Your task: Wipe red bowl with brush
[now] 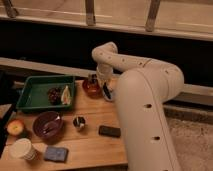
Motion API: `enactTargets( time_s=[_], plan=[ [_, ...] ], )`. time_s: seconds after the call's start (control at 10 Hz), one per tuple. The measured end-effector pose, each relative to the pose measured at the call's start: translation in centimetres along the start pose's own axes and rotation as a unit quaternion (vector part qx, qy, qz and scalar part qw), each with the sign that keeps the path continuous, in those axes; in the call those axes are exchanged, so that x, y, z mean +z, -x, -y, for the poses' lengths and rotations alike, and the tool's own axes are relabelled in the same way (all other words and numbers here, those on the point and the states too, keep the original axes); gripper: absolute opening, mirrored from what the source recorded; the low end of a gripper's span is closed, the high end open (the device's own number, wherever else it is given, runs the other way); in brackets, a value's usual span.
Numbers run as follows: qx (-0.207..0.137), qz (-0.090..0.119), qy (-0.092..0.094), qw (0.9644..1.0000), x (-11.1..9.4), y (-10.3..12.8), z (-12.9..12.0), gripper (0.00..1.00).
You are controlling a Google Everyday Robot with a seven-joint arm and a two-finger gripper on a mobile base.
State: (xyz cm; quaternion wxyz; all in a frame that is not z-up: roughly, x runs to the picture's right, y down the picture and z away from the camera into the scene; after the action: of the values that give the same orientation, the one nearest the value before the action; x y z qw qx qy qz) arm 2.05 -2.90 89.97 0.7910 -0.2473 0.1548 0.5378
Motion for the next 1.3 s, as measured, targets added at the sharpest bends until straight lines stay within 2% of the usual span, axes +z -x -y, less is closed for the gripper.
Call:
enactTargets(
  time_s=[0.1, 0.3, 0.5, 0.7, 1.0, 1.3],
  plan=[
    [0.003, -0.004, 0.002, 1.0000, 0.1, -0.7, 0.4, 0.00],
    [0.016, -0.005, -0.005, 0.9998, -0.5, -2.0, 2.1, 0.00],
    [0.022, 0.001, -0.010, 0.9997, -1.0, -1.4, 2.7, 0.00],
    [0.021, 0.007, -0.016, 0.9996, -0.8, 0.1, 3.5, 0.00],
    [-0.003, 0.025, -0.010, 0.9996, -1.1, 3.0, 1.6, 0.00],
    [-0.032, 0.034, -0.001, 0.9989, -1.8, 2.5, -0.5, 0.00]
  ],
)
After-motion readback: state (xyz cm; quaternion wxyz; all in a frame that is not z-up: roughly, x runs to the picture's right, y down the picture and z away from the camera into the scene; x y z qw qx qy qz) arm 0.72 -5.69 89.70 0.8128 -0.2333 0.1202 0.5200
